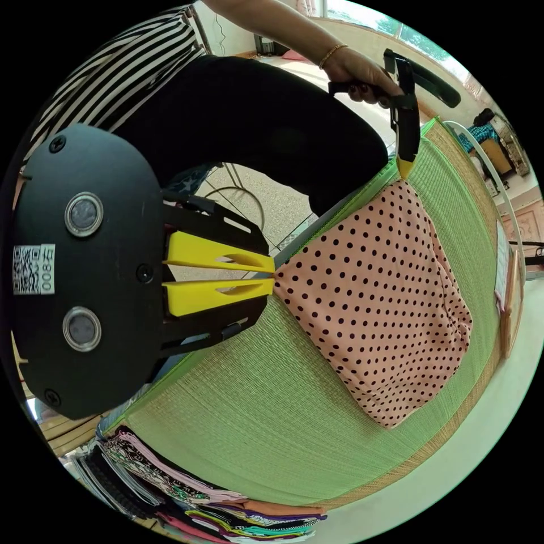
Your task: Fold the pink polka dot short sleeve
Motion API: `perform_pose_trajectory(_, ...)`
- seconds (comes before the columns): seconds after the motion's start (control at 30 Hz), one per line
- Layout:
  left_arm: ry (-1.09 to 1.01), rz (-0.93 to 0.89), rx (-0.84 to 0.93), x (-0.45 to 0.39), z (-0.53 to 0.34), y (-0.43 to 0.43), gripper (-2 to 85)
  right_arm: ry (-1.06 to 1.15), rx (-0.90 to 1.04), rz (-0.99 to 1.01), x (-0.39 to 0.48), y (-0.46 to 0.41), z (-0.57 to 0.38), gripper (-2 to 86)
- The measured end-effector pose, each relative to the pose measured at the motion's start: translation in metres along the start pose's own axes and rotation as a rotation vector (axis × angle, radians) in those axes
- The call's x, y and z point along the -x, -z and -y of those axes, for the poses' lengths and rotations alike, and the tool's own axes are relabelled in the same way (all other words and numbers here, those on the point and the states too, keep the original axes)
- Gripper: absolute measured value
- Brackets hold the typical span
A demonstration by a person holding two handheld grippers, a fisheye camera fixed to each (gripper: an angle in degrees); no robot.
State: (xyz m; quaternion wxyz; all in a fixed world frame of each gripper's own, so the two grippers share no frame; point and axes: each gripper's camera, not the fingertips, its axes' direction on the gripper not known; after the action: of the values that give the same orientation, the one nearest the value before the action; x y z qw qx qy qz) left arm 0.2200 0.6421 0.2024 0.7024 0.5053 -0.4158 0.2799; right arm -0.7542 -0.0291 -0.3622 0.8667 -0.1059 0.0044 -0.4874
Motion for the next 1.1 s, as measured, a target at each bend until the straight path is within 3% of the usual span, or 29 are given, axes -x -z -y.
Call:
perform_pose_trajectory(0.17, -0.029, -0.005, -0.021, -0.032, -0.007, 0.008, 1.0, -0.032, 0.071, 0.115, -0.027, -0.028, -0.017, 0.5)
perform_pose_trajectory(0.37, -0.093, -0.037, 0.009, -0.082, -0.004, -0.006, 2.1, -0.111, 0.009, 0.262, -0.068, -0.039, -0.053, 0.3)
perform_pose_trajectory(0.7, -0.312, -0.061, 0.268, -0.206, 0.036, -0.112, 6.7, -0.342, -0.161, 0.706, -0.179, -0.073, -0.142, 3.7)
perform_pose_trajectory(0.83, -0.262, -0.099, 0.358, -0.222, 0.046, -0.166, 7.3, -0.429, -0.212, 0.819, -0.214, -0.09, -0.174, 7.1)
perform_pose_trajectory(1.1, -0.069, -0.224, 0.315, -0.211, 0.056, -0.203, 2.5, -0.541, -0.297, 1.033, -0.277, -0.127, -0.23, 11.4)
